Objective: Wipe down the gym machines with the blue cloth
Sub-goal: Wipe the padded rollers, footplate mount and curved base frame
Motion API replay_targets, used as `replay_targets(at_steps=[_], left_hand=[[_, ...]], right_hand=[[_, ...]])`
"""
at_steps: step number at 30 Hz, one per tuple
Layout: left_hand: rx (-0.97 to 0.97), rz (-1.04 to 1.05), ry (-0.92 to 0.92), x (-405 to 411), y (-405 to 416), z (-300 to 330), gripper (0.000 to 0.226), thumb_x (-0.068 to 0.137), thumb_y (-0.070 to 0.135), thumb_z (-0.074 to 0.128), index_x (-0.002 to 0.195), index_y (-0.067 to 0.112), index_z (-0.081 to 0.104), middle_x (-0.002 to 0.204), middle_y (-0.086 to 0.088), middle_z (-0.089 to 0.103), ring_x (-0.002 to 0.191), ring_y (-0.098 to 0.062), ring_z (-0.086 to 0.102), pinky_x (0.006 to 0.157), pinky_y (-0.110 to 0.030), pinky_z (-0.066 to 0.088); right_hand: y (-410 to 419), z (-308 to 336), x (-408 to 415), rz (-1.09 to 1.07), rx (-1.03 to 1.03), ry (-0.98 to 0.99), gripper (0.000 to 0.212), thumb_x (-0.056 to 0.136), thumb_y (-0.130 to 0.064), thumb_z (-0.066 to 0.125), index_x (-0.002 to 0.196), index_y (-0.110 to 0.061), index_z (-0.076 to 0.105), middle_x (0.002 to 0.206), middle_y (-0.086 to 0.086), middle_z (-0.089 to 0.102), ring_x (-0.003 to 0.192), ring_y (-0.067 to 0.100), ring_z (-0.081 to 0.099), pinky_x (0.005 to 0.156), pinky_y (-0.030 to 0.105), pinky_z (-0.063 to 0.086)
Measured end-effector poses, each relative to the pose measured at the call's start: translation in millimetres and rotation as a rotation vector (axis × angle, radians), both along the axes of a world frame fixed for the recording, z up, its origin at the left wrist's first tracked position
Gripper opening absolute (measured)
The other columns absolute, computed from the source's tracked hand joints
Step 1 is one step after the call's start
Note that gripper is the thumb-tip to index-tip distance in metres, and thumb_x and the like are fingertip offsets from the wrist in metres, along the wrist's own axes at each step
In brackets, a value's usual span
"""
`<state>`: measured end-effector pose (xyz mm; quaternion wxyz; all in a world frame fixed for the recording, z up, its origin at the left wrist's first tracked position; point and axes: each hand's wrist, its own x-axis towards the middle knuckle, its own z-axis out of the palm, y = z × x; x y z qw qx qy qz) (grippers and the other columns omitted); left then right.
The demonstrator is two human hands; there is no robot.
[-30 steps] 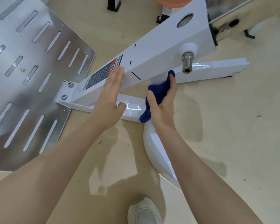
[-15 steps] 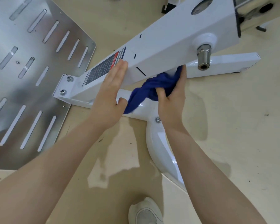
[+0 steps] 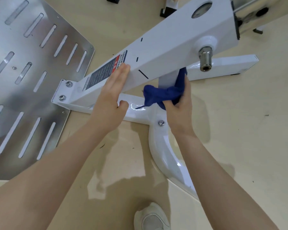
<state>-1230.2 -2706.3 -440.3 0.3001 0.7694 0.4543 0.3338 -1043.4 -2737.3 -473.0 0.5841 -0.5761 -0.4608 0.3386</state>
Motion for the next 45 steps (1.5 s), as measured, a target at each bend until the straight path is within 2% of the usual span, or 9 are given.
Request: replay_targets(at_steps=[7, 13, 15, 18, 23, 29, 34, 39, 45], left_hand=[[-0.032, -0.002, 0.009, -1, 0, 4, 0.086, 0.075, -0.018, 0.039, 0.144, 0.025, 0.011, 0.143, 0.021, 0.007, 0.128, 0.016, 0.004, 0.100, 0.006, 0.002], [-0.006, 0.005, -0.015, 1, 0, -2, 0.086, 0.070, -0.010, 0.038, 0.147, 0.020, 0.014, 0.145, 0.019, 0.007, 0.133, 0.012, 0.005, 0.106, 0.000, 0.003], [0.018, -0.003, -0.013, 1, 0, -6, 0.087, 0.065, -0.006, 0.038, 0.146, 0.018, 0.015, 0.147, 0.014, 0.009, 0.136, 0.007, 0.007, 0.109, -0.004, 0.004], [0.036, -0.029, 0.024, 0, 3, -7, 0.090, 0.061, -0.007, 0.039, 0.145, 0.015, 0.014, 0.149, 0.006, 0.011, 0.136, 0.003, 0.007, 0.112, -0.008, 0.003], [-0.021, -0.065, 0.180, -10, 1, 18, 0.082, 0.072, -0.011, 0.048, 0.146, 0.010, 0.018, 0.152, 0.002, 0.016, 0.138, -0.003, 0.012, 0.112, -0.013, 0.008], [-0.149, -0.142, 0.329, -7, 14, 72, 0.061, 0.089, 0.014, 0.040, 0.147, 0.012, 0.019, 0.155, -0.002, 0.020, 0.142, -0.016, 0.020, 0.111, -0.017, 0.010], [-0.044, -0.349, 0.103, 27, 27, 125, 0.060, 0.089, 0.022, 0.030, 0.147, 0.016, 0.018, 0.148, 0.016, 0.011, 0.138, 0.001, 0.012, 0.106, -0.001, -0.001], [-0.044, -0.446, 0.060, 46, 34, 147, 0.057, 0.090, 0.025, 0.026, 0.147, 0.021, 0.019, 0.151, 0.014, 0.011, 0.139, 0.001, 0.008, 0.111, -0.009, 0.002], [-0.044, -0.425, 0.215, 62, 35, 151, 0.053, 0.095, 0.012, 0.034, 0.147, 0.014, 0.022, 0.156, 0.005, 0.016, 0.142, -0.010, 0.017, 0.107, -0.012, 0.011]], right_hand=[[-8, -41, -1, -0.042, -0.274, -0.024, 0.046, 0.085, 0.008, 0.050, 0.118, -0.024, 0.050, 0.086, 0.010, 0.057, 0.075, 0.002, 0.058, 0.069, 0.017, 0.047], [-6, -8, -1, 0.020, -0.257, -0.139, 0.042, 0.087, 0.002, 0.042, 0.128, 0.005, 0.037, 0.068, -0.002, 0.059, 0.065, 0.019, 0.057, 0.065, 0.030, 0.047], [-2, 27, -6, 0.054, -0.152, -0.100, 0.039, 0.087, 0.004, 0.040, 0.126, 0.008, 0.039, 0.059, 0.005, 0.056, 0.051, 0.015, 0.050, 0.054, 0.024, 0.043], [-2, 60, -23, -0.025, -0.083, -0.106, 0.022, 0.089, -0.004, 0.048, 0.108, 0.005, 0.047, 0.078, 0.006, 0.055, 0.070, 0.008, 0.053, 0.066, 0.021, 0.046], [-22, 75, -15, -0.023, -0.376, 0.019, 0.023, 0.100, 0.003, 0.030, 0.104, 0.018, 0.046, 0.080, 0.037, 0.043, 0.059, 0.018, 0.047, 0.065, 0.022, 0.046], [-57, 160, -4, -0.237, -0.351, 0.287, 0.028, 0.095, -0.002, 0.038, 0.117, -0.004, 0.054, 0.108, 0.015, 0.064, 0.098, 0.022, 0.061, 0.093, 0.038, 0.046], [-33, 222, -16, -0.300, -0.105, 0.233, 0.014, 0.088, -0.005, 0.034, 0.086, -0.006, 0.048, 0.078, 0.018, 0.046, 0.070, 0.035, 0.044, 0.055, 0.035, 0.040], [-8, 218, -17, -0.470, -0.154, 0.230, 0.020, 0.098, -0.016, 0.036, 0.097, -0.035, 0.043, 0.094, -0.008, 0.049, 0.090, 0.008, 0.052, 0.090, 0.031, 0.042], [-11, 235, -2, -0.534, -0.191, 0.125, 0.017, 0.094, -0.007, 0.033, 0.094, -0.013, 0.048, 0.084, -0.004, 0.051, 0.076, 0.007, 0.054, 0.073, 0.021, 0.043]])
